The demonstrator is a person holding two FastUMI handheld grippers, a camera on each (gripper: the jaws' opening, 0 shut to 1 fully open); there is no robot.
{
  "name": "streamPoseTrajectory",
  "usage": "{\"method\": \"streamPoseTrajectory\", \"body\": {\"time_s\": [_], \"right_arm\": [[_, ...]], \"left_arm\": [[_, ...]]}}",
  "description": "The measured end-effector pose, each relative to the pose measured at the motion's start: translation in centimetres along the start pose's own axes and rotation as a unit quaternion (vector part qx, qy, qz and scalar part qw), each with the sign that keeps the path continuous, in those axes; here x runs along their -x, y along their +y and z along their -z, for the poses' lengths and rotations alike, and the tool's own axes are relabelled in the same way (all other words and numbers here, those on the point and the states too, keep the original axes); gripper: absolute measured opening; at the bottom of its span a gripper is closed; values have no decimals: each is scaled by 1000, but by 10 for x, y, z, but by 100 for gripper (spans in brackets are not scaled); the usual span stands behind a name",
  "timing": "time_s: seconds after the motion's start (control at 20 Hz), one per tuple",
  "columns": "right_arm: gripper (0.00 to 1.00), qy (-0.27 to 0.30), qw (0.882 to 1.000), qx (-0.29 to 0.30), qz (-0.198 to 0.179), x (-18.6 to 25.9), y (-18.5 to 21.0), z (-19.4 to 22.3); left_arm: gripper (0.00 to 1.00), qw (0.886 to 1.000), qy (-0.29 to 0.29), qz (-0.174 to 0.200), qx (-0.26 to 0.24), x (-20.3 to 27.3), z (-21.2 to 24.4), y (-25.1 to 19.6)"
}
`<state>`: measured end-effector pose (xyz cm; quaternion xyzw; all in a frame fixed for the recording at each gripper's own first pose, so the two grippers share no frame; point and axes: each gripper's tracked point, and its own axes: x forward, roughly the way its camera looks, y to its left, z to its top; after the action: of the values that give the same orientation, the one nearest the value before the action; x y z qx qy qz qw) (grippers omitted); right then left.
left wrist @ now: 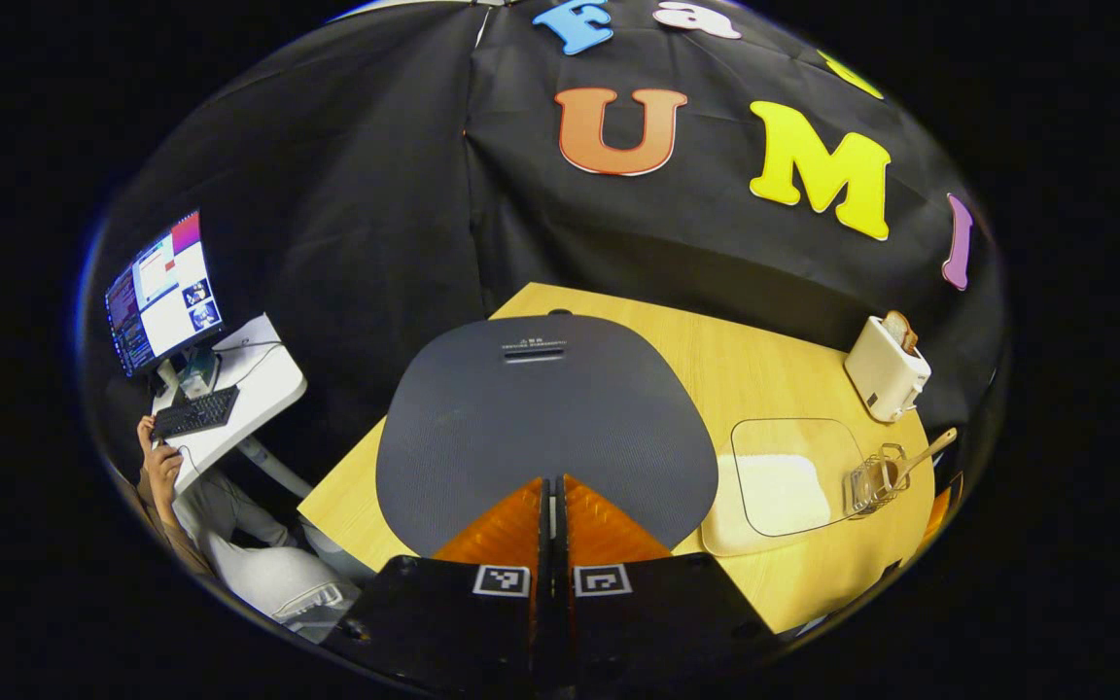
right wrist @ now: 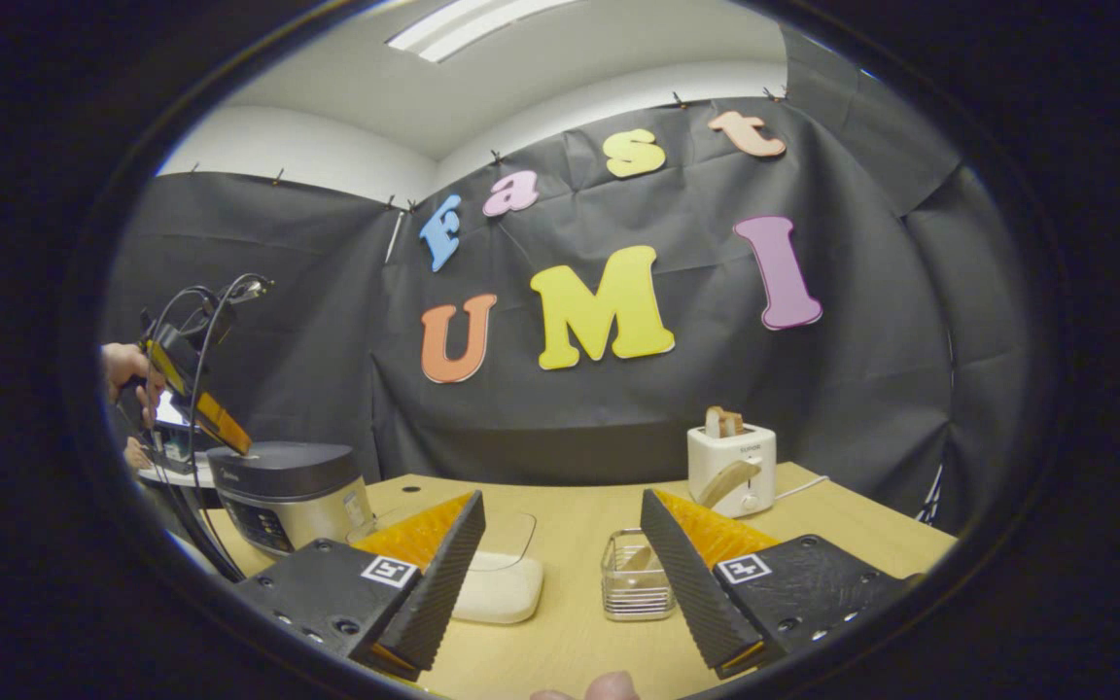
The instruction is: Close the left gripper, press the button to open the rice cooker; take a wooden spoon from the chopstick holder with the right hand, scoop a spoonful of rice and pour it into the rice cooker, then put the wooden spoon back into the chopstick holder.
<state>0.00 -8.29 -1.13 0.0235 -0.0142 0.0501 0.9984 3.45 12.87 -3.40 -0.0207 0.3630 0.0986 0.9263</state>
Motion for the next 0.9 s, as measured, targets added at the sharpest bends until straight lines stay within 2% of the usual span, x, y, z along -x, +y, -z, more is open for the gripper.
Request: {"method": "streamPoseTrajectory", "body": {"time_s": [0.15, 0.3, 0.35, 0.4, 0.45, 0.5, 0.65, 0.8, 0.9], "right_arm": [[95, 2, 1000, -4, -4, -2, 3, 4], [95, 10, 1000, -4, -9, -3, 6, 10], [96, 10, 1000, -4, -10, -2, 6, 9], [96, 8, 1000, -5, -11, -1, 7, 9], [92, 7, 1000, -4, -11, -1, 7, 7], [96, 4, 1000, -2, -9, -1, 5, 6], [96, -5, 1000, -1, 1, 3, 0, -3], [96, -13, 1000, 0, 13, 8, -6, -10], [95, -17, 1000, 3, 18, 11, -8, -15]], "left_arm": [[0, 1000, 8, -5, 7, -2, 4, 0], [3, 1000, 10, -7, -15, 1, 8, 2], [3, 1000, -5, -5, -9, 1, 10, 1], [4, 1000, 3, -1, -5, 1, 10, 0], [3, 1000, -5, 2, -3, 1, 8, 0], [3, 1000, -7, 3, -2, 1, 8, 0], [3, 1000, -10, -7, 6, 4, 4, 2], [3, 999, -34, -12, -4, 12, -8, 4], [3, 996, -82, -20, -10, 23, -30, 6]]}}
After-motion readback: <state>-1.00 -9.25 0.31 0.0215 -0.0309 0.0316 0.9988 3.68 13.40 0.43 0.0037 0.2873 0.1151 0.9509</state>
